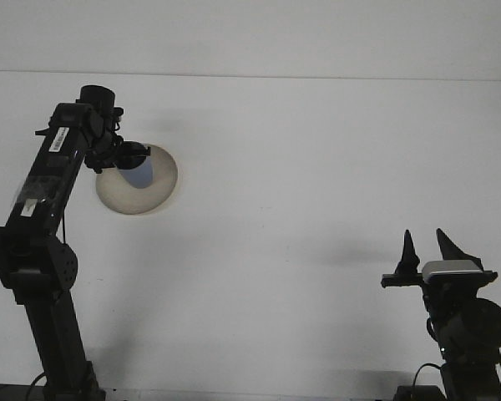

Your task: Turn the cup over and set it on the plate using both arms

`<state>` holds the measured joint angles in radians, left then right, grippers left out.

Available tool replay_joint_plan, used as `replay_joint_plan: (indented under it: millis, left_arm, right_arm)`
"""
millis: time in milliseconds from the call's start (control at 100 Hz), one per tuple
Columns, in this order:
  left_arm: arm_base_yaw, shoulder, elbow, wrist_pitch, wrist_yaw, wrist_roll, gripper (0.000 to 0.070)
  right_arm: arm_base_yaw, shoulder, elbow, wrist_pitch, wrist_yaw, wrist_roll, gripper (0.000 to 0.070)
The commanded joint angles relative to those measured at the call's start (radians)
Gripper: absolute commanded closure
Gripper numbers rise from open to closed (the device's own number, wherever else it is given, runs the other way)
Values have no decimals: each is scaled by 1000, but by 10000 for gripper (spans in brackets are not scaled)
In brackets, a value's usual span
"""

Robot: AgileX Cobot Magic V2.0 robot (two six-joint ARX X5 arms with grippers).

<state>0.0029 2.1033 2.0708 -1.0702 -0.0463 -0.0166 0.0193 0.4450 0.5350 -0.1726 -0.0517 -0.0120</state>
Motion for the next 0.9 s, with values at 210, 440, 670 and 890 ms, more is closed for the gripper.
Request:
replay_joint_plan:
  millis: [210,440,670,890]
  left_arm:
    - [5,15,38,-18,2,-4,236]
    - [4,-45,105,-113,2,-29,236]
    - [-16,-216,100,-126,2,-33,236]
    - [-38,-402,31,-122,2,-41,236]
  right_arm:
    - [1,1,7,15,2,-12,322]
    - [1,1,7,15,2,-12,322]
    - [1,1,7,14,2,-12,323]
    - [1,1,7,14,2,-12,322]
